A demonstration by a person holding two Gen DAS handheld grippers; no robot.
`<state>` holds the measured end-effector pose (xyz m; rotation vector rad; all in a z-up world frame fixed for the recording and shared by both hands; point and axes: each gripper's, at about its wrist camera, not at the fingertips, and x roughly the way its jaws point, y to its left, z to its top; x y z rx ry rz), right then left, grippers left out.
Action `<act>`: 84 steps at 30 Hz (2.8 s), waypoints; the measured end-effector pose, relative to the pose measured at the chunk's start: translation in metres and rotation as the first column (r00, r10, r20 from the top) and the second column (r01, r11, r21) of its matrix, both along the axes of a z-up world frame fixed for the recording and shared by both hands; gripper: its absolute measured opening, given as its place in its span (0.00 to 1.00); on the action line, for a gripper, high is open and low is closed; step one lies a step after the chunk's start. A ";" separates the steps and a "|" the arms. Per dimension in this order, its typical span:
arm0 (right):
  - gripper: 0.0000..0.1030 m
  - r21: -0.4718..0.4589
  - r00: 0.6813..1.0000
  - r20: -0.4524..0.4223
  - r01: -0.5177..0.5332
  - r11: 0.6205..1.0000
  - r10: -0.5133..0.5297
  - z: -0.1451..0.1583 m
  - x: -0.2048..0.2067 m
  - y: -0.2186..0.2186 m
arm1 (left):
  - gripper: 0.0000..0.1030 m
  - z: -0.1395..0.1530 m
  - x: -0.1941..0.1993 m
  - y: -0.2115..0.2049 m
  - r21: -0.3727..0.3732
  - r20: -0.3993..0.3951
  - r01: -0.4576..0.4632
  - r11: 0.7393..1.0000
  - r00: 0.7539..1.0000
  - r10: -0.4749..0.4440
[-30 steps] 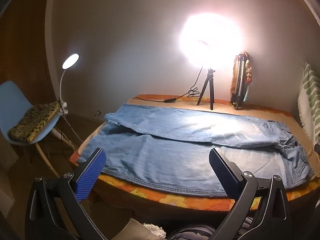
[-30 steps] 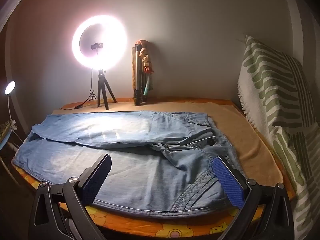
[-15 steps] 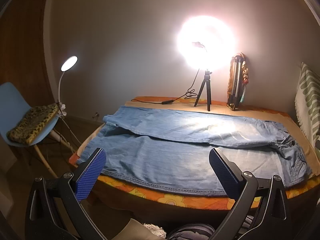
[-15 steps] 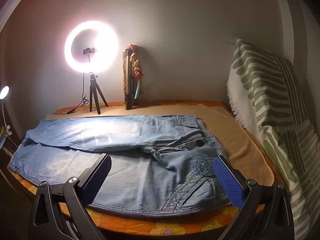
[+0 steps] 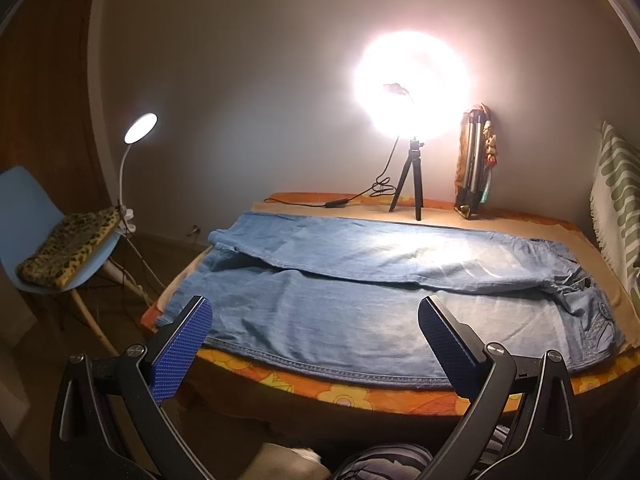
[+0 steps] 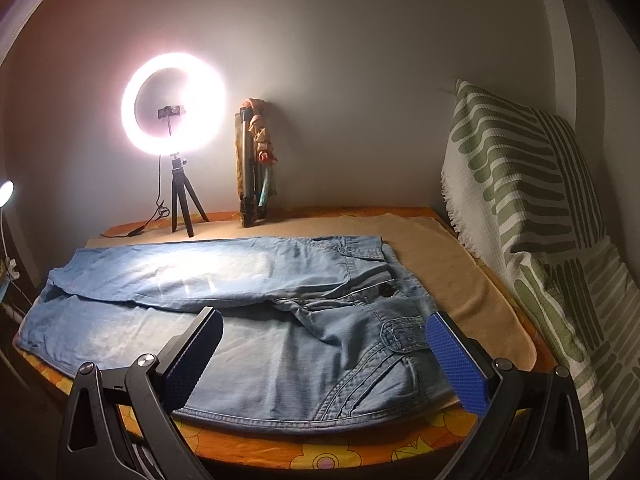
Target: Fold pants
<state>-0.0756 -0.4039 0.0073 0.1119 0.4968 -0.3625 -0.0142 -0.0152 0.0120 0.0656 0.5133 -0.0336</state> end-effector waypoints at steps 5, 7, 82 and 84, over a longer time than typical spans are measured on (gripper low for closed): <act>1.00 0.000 1.000 0.006 0.005 1.000 -0.005 0.001 0.000 0.000 | 1.00 -0.001 0.001 0.002 -0.003 -0.006 0.003 1.000 1.000 -0.003; 1.00 0.001 1.000 0.008 0.003 1.000 -0.003 0.001 -0.001 0.000 | 1.00 -0.001 0.001 0.003 -0.001 -0.002 0.003 1.000 1.000 -0.003; 1.00 -0.055 0.917 -0.057 -0.398 0.916 0.395 0.022 0.151 0.002 | 0.76 -0.001 0.110 0.108 -0.047 -0.111 -0.109 0.993 0.988 0.103; 1.00 -0.041 0.901 -0.077 -0.431 0.901 0.428 0.023 0.175 -0.001 | 0.75 -0.003 0.129 0.106 -0.048 -0.123 -0.104 0.993 0.988 0.097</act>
